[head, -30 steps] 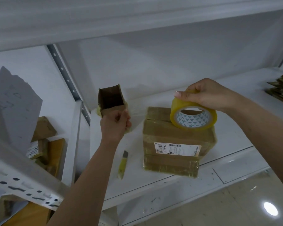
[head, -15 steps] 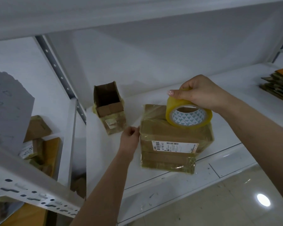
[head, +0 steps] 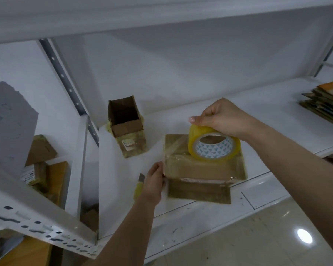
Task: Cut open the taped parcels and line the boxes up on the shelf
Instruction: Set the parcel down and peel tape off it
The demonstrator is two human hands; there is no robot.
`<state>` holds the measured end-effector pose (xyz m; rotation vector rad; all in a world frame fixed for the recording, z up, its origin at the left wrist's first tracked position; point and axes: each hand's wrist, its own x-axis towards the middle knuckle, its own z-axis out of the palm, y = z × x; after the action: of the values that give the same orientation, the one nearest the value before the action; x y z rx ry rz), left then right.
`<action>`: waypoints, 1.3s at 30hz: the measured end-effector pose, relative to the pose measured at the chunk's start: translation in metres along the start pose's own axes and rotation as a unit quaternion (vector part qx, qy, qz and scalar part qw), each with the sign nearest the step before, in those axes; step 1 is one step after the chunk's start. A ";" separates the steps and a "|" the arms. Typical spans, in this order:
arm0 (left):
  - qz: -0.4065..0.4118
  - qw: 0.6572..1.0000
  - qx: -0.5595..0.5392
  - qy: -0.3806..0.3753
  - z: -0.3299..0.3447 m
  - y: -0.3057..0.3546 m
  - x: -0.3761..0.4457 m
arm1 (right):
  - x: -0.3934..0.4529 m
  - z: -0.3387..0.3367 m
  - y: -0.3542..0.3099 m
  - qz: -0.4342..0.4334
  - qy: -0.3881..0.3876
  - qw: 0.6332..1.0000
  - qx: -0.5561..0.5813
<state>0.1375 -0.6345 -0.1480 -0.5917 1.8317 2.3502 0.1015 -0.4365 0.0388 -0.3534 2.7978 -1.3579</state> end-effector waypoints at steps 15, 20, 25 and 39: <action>0.079 0.982 -0.147 -0.086 0.003 -0.001 -0.005 | -0.006 -0.008 0.005 -0.006 0.009 1.000 0.018; 0.078 0.977 -0.165 -0.114 -0.002 -0.007 -0.005 | -0.007 -0.006 0.003 -0.002 -0.002 1.000 0.025; 0.068 0.970 -0.192 -0.129 -0.006 -0.017 -0.008 | -0.009 -0.008 0.001 -0.007 0.003 1.000 0.007; 0.095 0.975 -0.005 -0.199 0.027 0.051 -0.023 | -0.006 -0.009 0.004 0.000 0.002 1.000 0.006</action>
<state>0.1367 -0.6193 -0.0880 0.0605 1.7535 2.3707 0.1054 -0.4263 0.0410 -0.3522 2.7919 -1.3762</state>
